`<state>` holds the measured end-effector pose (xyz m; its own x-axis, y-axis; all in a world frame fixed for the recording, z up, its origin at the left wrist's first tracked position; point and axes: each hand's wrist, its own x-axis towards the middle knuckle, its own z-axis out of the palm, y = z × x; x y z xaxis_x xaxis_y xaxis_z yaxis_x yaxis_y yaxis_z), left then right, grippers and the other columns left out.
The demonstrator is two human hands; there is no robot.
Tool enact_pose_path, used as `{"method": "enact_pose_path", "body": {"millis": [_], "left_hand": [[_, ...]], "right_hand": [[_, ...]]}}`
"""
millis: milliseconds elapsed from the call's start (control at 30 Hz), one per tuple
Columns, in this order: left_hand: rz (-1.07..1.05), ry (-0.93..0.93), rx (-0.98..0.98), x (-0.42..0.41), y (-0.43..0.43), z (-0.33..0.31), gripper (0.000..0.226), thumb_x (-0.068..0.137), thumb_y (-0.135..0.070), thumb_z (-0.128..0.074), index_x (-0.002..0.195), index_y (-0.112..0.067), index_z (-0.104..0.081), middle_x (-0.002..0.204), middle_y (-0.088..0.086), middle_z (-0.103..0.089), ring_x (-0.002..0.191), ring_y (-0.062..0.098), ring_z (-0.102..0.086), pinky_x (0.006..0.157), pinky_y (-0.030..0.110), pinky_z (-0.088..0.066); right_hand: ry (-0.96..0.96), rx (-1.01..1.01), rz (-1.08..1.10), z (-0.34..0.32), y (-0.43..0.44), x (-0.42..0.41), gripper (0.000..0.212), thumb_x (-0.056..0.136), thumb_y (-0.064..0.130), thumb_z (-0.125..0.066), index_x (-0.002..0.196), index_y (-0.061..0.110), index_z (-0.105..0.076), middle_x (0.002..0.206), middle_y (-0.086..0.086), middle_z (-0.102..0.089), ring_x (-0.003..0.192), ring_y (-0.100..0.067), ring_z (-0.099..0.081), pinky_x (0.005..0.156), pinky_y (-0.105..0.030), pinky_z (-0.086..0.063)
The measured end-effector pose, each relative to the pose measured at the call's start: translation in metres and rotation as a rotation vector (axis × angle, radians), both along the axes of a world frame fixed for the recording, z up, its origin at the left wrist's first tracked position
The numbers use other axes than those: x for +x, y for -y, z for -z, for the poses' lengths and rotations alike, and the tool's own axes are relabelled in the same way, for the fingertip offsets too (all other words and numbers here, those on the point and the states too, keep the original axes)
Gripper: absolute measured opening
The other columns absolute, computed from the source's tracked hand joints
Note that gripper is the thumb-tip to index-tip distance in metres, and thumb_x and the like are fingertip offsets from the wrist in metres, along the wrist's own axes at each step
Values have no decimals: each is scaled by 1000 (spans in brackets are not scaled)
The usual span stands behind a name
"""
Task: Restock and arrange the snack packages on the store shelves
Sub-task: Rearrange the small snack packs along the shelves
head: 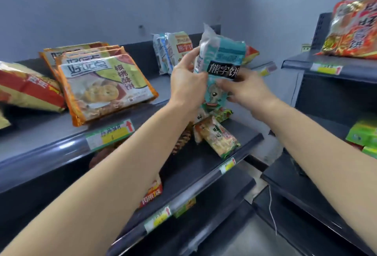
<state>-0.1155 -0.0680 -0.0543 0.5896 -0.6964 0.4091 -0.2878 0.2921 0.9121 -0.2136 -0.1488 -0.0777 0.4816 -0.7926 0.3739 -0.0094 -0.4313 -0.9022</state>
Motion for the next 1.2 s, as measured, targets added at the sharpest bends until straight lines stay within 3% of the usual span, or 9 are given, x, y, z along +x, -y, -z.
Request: {"method": "enact_pose_path", "body": {"millis": [167, 267, 400, 500, 600, 733, 867, 1033, 1200], "left_hand": [[52, -116, -89, 44, 44, -21, 64, 81, 16, -57, 135, -17, -50, 83, -3, -67, 73, 12, -64, 73, 32, -57], [17, -140, -70, 69, 68, -19, 68, 77, 19, -58, 137, -14, -49, 99, 3, -66, 74, 9, -62, 63, 24, -58], [-93, -94, -25, 94, 95, -13, 47, 71, 22, -58, 102, -14, -66, 101, 3, -66, 93, 22, -65, 73, 31, -58], [-125, -101, 22, 101, 111, -8, 44, 74, 20, -56, 92, -18, -66, 99, 2, -67, 102, 28, -66, 84, 41, -57], [-153, -84, 75, 108, 127, -5, 44, 77, 19, -54, 92, -20, -66, 100, 1, -66, 103, 28, -65, 87, 43, -55], [-242, -67, 103, 108, 144, -3, 50, 76, 21, -55, 113, -12, -65, 91, -3, -65, 93, 23, -65, 83, 40, -57], [-303, -108, 67, 99, 158, -4, 45, 81, 20, -52, 107, -14, -64, 86, 0, -64, 77, 20, -65, 60, 33, -61], [-425, -82, 83, 90, 168, -2, 38, 84, 14, -53, 109, -12, -64, 98, 7, -68, 81, 18, -67, 66, 30, -60], [-493, -73, 106, 82, 170, -3, 25, 89, 6, -55, 104, -13, -61, 91, 2, -67, 73, 7, -64, 53, 15, -56]], "right_hand": [[-73, -140, 29, -33, 55, 50, 24, 86, 19, -66, 109, 13, -66, 102, -2, -68, 89, -17, -63, 74, -29, -51], [-118, -170, 41, -41, 83, 74, 23, 84, 19, -69, 106, 15, -67, 108, -7, -70, 98, -23, -66, 88, -38, -53], [-177, -160, 14, -44, 108, 94, 27, 84, 18, -68, 110, 13, -66, 112, -7, -69, 103, -23, -64, 94, -40, -51], [-229, -144, -17, -39, 125, 106, 26, 86, 17, -66, 112, 12, -65, 115, -7, -68, 106, -23, -63, 95, -40, -50], [-259, -143, -35, -36, 144, 115, 26, 86, 18, -65, 111, 12, -63, 114, -6, -67, 106, -23, -62, 91, -36, -51], [-267, -255, -3, -38, 163, 122, 25, 86, 18, -64, 109, 8, -62, 109, -7, -66, 100, -24, -63, 81, -35, -54], [-278, -299, -43, -41, 181, 124, 20, 84, 13, -60, 103, 7, -62, 104, -8, -66, 92, -24, -61, 73, -33, -52], [-282, -327, -138, -42, 194, 124, 19, 87, 12, -57, 105, 7, -61, 102, -7, -65, 87, -22, -58, 66, -30, -47], [-292, -356, -256, -42, 199, 119, 22, 89, 10, -55, 111, 6, -56, 110, -8, -63, 96, -22, -58, 68, -28, -49]]}}
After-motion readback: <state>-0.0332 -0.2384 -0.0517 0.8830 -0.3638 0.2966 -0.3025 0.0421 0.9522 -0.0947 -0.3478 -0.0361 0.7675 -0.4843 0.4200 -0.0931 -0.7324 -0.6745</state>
